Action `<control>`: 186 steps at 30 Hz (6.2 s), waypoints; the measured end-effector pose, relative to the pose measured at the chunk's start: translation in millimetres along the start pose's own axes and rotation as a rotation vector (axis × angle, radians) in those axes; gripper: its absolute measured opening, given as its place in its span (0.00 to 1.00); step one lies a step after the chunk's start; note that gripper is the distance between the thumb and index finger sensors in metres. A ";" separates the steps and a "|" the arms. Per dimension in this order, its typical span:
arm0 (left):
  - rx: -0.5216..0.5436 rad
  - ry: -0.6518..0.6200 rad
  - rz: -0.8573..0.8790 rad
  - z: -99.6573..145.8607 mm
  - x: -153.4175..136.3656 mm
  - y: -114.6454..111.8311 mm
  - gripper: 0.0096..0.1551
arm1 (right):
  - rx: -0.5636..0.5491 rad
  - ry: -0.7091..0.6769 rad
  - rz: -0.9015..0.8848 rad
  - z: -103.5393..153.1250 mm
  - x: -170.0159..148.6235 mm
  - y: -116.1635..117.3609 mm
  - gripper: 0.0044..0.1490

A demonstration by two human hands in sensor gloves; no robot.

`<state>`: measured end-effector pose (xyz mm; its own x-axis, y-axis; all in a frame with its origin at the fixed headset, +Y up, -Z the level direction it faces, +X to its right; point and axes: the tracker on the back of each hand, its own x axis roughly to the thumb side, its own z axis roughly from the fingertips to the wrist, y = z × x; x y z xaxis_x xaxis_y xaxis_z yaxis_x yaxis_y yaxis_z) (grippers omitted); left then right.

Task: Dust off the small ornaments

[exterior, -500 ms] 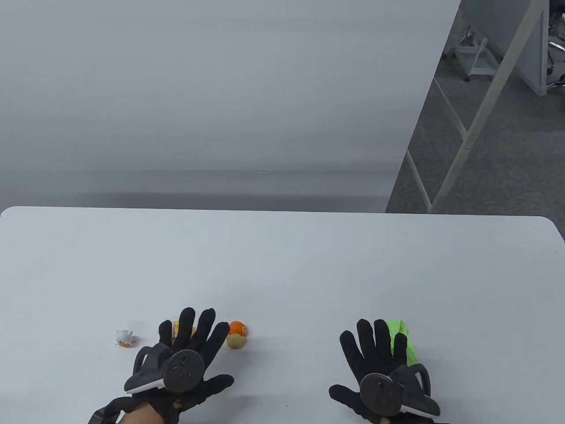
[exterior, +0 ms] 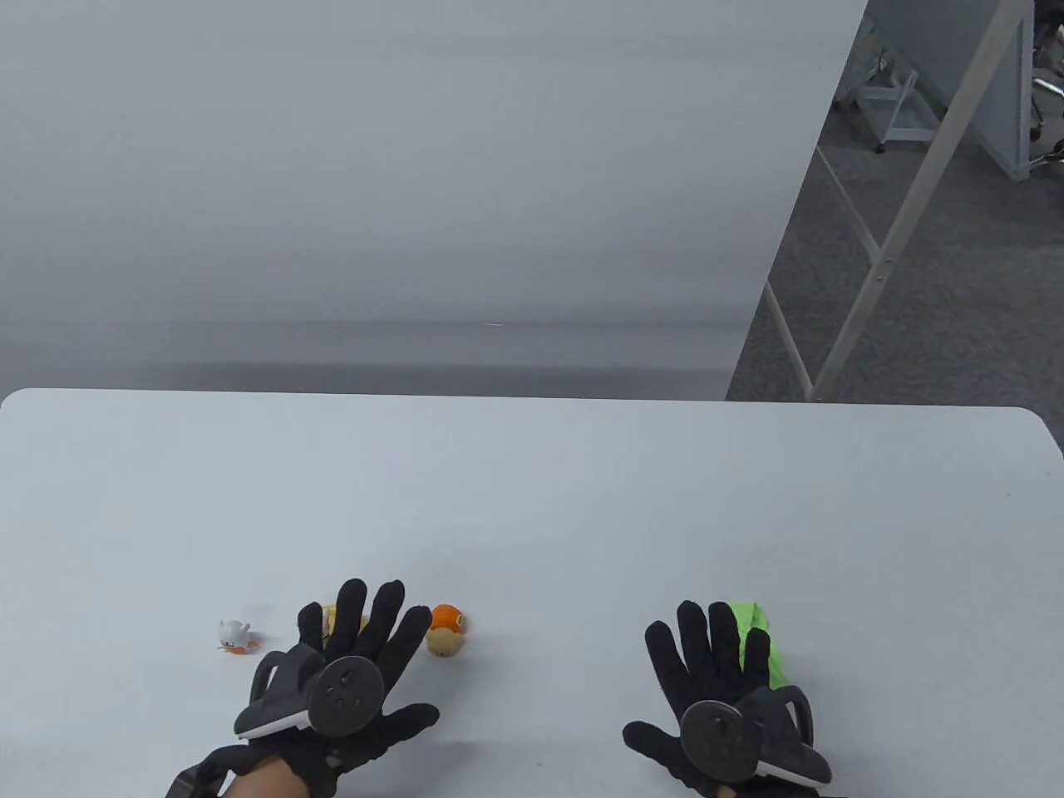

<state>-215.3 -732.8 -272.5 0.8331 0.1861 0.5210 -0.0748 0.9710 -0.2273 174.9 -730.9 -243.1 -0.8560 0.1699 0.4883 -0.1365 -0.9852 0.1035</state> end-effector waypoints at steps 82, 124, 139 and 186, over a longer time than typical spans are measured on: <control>-0.278 0.109 -0.215 -132.6 11.9 -12.8 0.61 | -0.221 0.091 -0.147 -22.5 -21.8 -26.9 0.26; 0.312 -0.247 1.058 -43.8 27.7 4.5 0.49 | -0.333 -0.085 -0.825 -83.7 49.5 4.9 0.28; 0.400 0.052 1.064 -52.7 43.3 -3.9 0.48 | -0.391 -0.192 -0.737 -79.1 73.2 7.1 0.29; 0.463 -0.004 1.068 -53.0 28.3 -12.9 0.49 | -0.311 -0.194 -0.768 -84.5 84.7 6.3 0.30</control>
<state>-161.7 -748.1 -298.5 0.2241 0.9423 0.2487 -0.9312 0.2823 -0.2305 59.4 -724.6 -274.3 -0.3724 0.7668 0.5228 -0.7996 -0.5511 0.2386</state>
